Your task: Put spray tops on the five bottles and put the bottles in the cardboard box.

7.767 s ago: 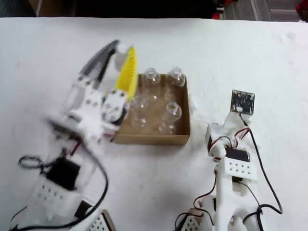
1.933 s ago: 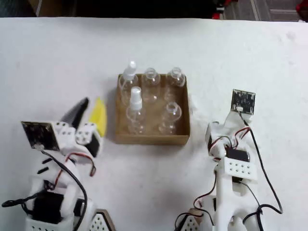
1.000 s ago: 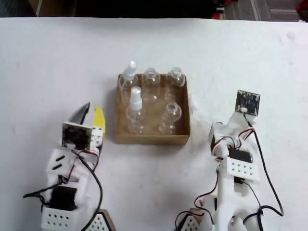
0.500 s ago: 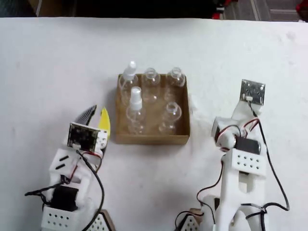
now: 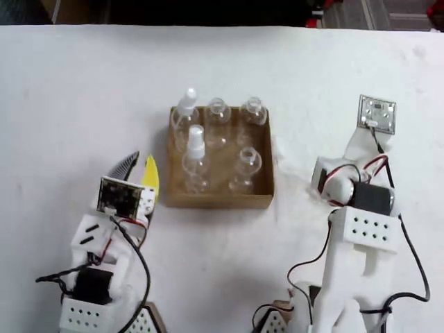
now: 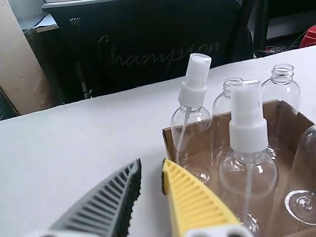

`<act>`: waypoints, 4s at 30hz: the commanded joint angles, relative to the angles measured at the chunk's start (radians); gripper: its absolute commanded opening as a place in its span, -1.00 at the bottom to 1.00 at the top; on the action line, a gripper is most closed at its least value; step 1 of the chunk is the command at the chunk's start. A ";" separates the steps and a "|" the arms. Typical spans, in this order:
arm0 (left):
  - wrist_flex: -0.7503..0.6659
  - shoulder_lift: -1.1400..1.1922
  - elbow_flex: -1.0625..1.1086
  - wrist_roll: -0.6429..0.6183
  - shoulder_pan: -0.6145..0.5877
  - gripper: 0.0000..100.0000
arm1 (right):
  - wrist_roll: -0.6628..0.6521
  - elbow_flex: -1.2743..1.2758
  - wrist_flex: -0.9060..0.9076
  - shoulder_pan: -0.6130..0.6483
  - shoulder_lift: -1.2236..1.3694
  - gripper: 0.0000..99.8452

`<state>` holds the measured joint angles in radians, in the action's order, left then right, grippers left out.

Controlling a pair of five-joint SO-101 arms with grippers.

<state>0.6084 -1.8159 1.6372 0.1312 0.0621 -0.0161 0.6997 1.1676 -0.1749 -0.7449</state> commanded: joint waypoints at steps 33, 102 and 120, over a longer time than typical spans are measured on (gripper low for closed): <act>-0.215 0.696 -0.272 -0.015 -0.084 -0.86 | 0.054 0.540 -0.661 -0.219 -0.022 -0.64; -0.362 0.690 -0.180 -0.014 -0.079 -0.86 | 0.552 0.035 -0.447 -0.298 0.552 -0.46; -0.362 0.690 -0.181 -0.014 -0.079 -0.86 | 0.549 -0.061 -0.447 -0.305 0.693 -0.57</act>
<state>0.2631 -1.1301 1.4592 0.1097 -0.0146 0.5286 0.6843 0.7304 -0.4664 -0.0453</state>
